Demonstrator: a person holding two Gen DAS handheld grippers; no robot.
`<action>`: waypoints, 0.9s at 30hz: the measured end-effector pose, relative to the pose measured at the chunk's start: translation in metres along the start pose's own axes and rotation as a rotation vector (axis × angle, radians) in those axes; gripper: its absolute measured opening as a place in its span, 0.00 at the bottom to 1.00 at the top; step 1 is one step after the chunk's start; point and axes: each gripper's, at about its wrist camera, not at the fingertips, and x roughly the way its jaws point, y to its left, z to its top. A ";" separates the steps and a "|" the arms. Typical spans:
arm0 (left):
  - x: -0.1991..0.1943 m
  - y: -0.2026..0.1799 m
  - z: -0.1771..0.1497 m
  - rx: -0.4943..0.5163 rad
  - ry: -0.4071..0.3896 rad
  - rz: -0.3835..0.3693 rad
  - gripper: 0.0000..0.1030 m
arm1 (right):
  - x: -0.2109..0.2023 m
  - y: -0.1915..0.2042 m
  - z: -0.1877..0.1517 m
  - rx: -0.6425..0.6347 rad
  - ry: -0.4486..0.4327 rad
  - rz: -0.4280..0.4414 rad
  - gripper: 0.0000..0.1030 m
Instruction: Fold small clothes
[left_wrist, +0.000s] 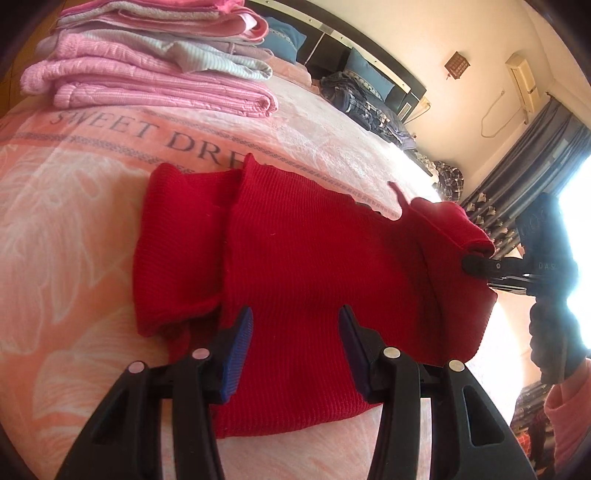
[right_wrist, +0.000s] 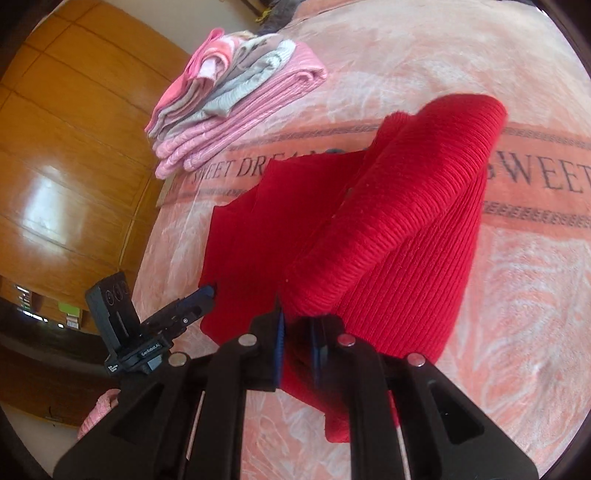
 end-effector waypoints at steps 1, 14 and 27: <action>-0.002 0.005 0.000 -0.010 -0.001 0.001 0.47 | 0.017 0.011 0.000 -0.018 0.028 -0.014 0.09; -0.015 0.024 0.009 -0.060 -0.029 -0.025 0.47 | 0.033 0.036 -0.031 -0.080 0.071 -0.002 0.35; -0.008 -0.010 0.016 -0.073 0.005 -0.115 0.51 | 0.057 0.081 -0.100 -0.430 0.114 -0.247 0.56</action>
